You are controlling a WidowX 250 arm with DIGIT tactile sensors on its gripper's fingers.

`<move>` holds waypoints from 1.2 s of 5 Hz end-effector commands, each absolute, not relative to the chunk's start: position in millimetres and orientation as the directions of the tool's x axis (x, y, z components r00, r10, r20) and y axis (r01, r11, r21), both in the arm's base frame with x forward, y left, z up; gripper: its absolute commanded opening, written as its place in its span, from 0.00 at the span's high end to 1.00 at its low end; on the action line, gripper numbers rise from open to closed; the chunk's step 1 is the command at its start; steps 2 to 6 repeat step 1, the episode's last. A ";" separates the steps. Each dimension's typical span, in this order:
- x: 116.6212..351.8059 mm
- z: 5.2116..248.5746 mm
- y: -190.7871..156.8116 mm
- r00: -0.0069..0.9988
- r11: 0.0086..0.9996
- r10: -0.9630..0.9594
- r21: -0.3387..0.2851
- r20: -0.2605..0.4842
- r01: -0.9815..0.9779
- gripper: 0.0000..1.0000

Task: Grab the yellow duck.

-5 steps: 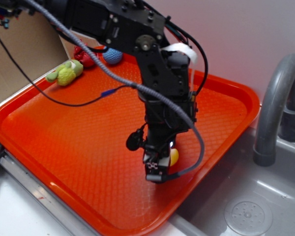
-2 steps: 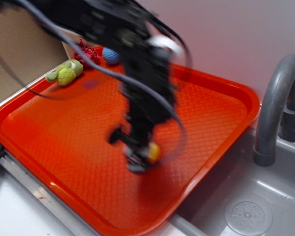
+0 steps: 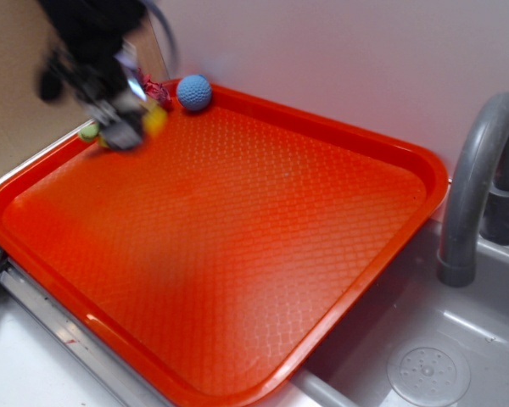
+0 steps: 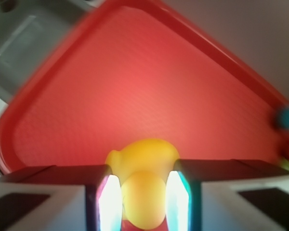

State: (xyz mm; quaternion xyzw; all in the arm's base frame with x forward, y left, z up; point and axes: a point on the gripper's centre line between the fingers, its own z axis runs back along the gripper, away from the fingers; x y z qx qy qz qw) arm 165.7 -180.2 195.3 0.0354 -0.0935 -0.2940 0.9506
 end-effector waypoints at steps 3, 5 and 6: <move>148.1 257.4 -155.6 0.906 0.922 -0.384 0.020 0.178 0.387 1.00; 148.1 257.4 -155.6 0.906 0.922 -0.384 0.020 0.178 0.387 1.00; 148.1 257.4 -155.6 0.906 0.922 -0.384 0.020 0.178 0.387 1.00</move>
